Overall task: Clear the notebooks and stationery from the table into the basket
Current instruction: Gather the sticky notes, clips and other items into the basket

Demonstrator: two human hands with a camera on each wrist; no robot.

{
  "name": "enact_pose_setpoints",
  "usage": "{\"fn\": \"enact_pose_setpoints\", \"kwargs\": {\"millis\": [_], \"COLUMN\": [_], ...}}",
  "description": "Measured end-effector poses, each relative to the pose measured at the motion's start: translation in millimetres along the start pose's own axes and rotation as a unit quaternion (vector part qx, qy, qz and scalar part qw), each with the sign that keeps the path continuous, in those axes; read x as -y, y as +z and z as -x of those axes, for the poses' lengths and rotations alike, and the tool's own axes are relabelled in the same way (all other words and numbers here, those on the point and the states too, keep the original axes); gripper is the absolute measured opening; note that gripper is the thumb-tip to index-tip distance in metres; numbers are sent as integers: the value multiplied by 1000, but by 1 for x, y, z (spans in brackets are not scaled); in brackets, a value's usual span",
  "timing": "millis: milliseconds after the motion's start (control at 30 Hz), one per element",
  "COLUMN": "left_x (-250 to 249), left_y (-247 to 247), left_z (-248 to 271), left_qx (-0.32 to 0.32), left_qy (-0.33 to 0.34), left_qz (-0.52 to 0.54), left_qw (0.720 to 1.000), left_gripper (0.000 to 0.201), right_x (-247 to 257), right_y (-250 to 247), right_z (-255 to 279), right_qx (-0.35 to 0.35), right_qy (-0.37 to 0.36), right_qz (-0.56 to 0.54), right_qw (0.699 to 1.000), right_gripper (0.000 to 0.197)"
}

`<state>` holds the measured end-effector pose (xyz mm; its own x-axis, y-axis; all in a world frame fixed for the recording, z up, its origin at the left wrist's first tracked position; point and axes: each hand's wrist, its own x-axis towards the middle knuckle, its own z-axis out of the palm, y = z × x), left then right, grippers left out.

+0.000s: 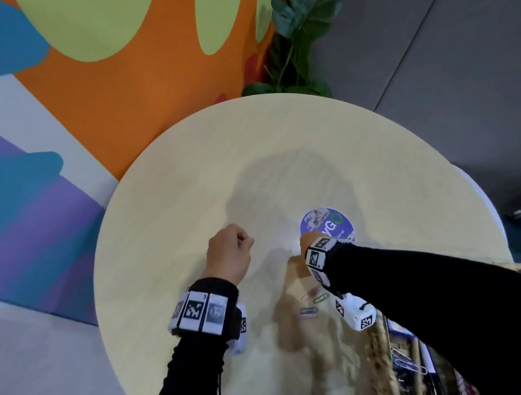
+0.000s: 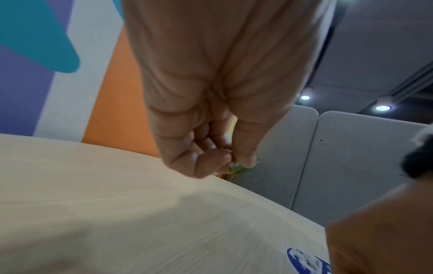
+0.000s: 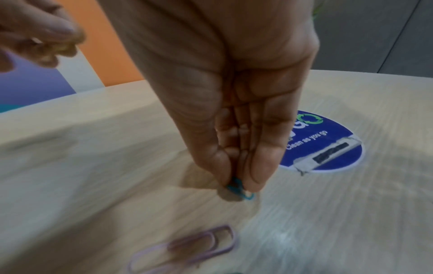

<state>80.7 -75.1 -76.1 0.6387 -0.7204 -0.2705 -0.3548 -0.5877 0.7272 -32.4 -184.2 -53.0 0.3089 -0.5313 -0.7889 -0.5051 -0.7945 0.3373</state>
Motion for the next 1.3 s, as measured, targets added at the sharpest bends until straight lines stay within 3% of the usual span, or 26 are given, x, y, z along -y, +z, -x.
{"fn": "enact_pose_setpoints", "kwargs": {"millis": [100, 200, 300, 400, 467, 533, 600, 767, 1033, 1133, 1233, 1300], "left_x": [13, 20, 21, 6, -12, -32, -54, -114, -160, -166, -177, -188], "left_y": [5, 16, 30, 41, 44, 45, 45, 38, 65, 90, 119, 138], "left_z": [22, 43, 59, 69, 73, 77, 81, 108, 153, 155, 155, 155], "left_qx": [0, 25, 55, 73, 75, 71, 72, 95, 233, 276, 303, 329], "left_qy": [1, -19, -30, -8, 21, 53, 81, 148, 208, 217, 212, 216], "left_qz": [-8, -10, 6, 16, 9, 6, 15, 38, -84, -176, -255, -332], "left_qw": [1000, 999, 998, 997, 997, 996, 994, 984, 946, 920, 894, 857], "left_gripper": [13, 11, 4, 16, 17, 9, 10, 4, 5, 14, 20, 20], "right_x": [-10, -25, -51, -90, -112, -124, -123, -106, -83, -105, -143, -163], "right_y": [-7, -22, -26, -4, 28, 63, 94, 149, 178, 179, 182, 190], "right_z": [6, 9, 28, 70, 95, 109, 112, 84, 52, 61, 83, 100], "right_qx": [-29, -99, -125, -141, -172, -170, -118, -75, -88, -125, -181, -224], "right_qy": [-32, -50, -59, -85, -75, -73, -89, -75, -84, -73, -43, -29], "right_qz": [-72, -244, -274, -388, -426, -414, -380, -284, -232, -281, -384, -433], "right_qw": [996, 963, 952, 907, 885, 891, 913, 953, 965, 949, 905, 873], "right_gripper": [54, 9, 26, 8, 13, 13, 13, 17, 33, 27, 19, 19]}}
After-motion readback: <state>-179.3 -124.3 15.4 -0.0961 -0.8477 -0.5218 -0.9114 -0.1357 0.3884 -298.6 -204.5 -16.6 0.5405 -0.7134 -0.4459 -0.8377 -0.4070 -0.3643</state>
